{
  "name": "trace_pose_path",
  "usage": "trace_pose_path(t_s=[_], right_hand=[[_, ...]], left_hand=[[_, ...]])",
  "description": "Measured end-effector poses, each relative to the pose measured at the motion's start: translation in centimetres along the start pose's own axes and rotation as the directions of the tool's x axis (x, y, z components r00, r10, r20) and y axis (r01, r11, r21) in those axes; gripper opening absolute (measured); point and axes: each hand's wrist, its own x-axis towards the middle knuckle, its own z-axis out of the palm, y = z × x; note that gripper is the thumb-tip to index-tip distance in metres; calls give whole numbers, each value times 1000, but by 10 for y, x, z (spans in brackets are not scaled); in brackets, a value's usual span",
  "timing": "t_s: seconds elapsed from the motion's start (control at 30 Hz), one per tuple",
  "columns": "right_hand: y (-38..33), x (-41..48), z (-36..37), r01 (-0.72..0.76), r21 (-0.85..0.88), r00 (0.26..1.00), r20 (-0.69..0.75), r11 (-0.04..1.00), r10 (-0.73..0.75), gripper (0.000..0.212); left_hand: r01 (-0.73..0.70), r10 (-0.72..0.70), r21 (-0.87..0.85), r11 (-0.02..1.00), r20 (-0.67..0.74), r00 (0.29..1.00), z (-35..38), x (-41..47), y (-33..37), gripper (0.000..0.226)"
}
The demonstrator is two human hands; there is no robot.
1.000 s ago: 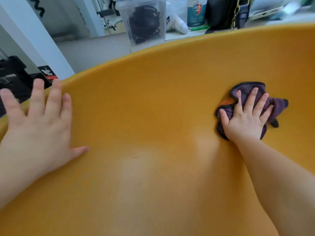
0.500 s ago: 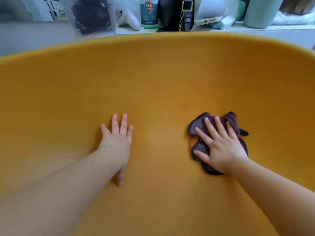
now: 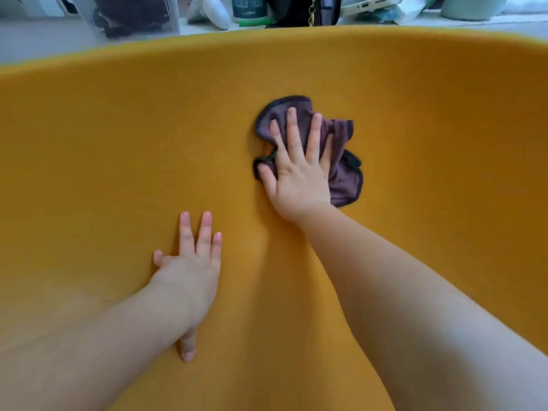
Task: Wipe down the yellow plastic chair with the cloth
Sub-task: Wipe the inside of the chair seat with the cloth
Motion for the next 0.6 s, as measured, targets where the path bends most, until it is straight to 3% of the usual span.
trace_pose_path(t_s=[0.1, 0.17, 0.23, 0.33, 0.47, 0.53, 0.6], right_hand=[[8, -51, 11, 409, -13, 906, 122, 912, -405, 70], [54, -54, 2, 547, -83, 833, 146, 833, -533, 71], [105, -26, -23, 465, -212, 885, 107, 859, -453, 77], [134, 28, -64, 133, -315, 991, 24, 940, -133, 85], [63, 52, -49, -215, -170, 975, -99, 962, 201, 87], [13, 50, -30, -254, -44, 965, -75, 966, 250, 85], [-30, 34, -13, -104, 31, 994, -14, 994, 105, 80]], left_hand=[[-13, 13, 3, 1000, 7, 1000, -3, -3, 0, 178], [-25, 25, -6, 1000, 12, 1000, -3, -4, 0, 176], [-44, 44, 7, 999, 4, 999, -3, -4, -1, 176], [-54, 54, 6, 998, 6, 998, -4, -5, -2, 175], [-66, 66, -6, 998, 3, 998, -6, -8, -4, 175], [-57, 57, -18, 998, 10, 998, -7, -7, -3, 174], [-46, 46, -27, 999, 15, 999, -8, -7, -1, 175]])
